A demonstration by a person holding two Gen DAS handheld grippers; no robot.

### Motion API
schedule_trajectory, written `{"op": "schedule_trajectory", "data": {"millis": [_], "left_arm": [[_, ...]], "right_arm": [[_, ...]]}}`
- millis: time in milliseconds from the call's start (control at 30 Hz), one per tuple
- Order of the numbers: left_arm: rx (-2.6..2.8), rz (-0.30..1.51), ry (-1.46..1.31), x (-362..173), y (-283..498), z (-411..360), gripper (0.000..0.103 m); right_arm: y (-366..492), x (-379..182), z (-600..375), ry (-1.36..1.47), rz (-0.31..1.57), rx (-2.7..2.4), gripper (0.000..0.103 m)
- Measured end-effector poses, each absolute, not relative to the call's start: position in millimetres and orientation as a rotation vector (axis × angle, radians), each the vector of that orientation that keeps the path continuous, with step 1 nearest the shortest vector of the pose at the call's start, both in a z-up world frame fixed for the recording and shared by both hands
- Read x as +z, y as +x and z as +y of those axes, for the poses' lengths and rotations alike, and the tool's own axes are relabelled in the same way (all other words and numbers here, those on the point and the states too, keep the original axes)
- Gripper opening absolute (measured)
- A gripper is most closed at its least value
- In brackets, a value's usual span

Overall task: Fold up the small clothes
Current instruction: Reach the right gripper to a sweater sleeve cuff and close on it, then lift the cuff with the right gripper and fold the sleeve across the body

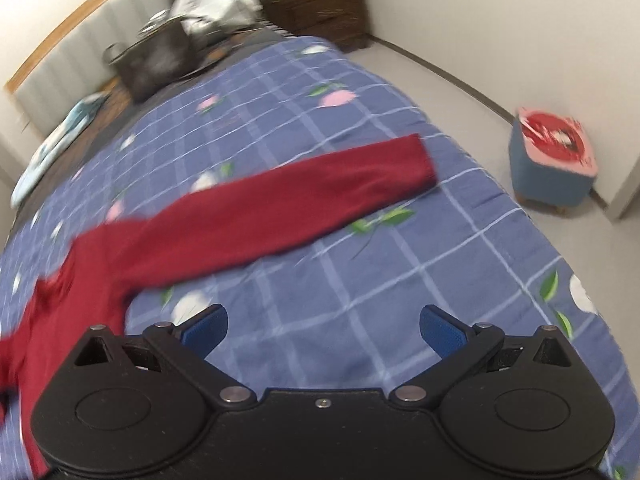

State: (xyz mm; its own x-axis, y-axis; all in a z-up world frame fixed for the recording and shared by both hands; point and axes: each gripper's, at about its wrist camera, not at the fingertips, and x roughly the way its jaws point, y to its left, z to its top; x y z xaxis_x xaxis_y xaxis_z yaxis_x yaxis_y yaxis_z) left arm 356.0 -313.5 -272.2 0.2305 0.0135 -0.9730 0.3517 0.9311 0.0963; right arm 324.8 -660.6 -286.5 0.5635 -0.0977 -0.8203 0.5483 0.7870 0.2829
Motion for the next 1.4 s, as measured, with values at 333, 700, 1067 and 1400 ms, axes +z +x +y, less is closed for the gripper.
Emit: {"op": "schedule_trajectory", "data": {"millis": [333, 700, 1067, 1400], "left_arm": [[-0.436, 1.467, 0.265, -298, 332, -353, 0.102], [-0.453, 1.476, 0.184, -268, 340, -365, 0.102], [-0.246, 1.347, 0.083, -208, 382, -318, 0.102], [-0.064, 1.262, -0.02, -161, 392, -244, 0.102]], "right_arm": [[386, -338, -737, 0.677, 0.866, -0.55, 0.092], [420, -359, -779, 0.79, 0.858, -0.735, 0.042], [432, -289, -745, 0.593, 0.812, -0.597, 0.006], [465, -179, -661, 0.238, 0.698, -0.329, 0.006]]}}
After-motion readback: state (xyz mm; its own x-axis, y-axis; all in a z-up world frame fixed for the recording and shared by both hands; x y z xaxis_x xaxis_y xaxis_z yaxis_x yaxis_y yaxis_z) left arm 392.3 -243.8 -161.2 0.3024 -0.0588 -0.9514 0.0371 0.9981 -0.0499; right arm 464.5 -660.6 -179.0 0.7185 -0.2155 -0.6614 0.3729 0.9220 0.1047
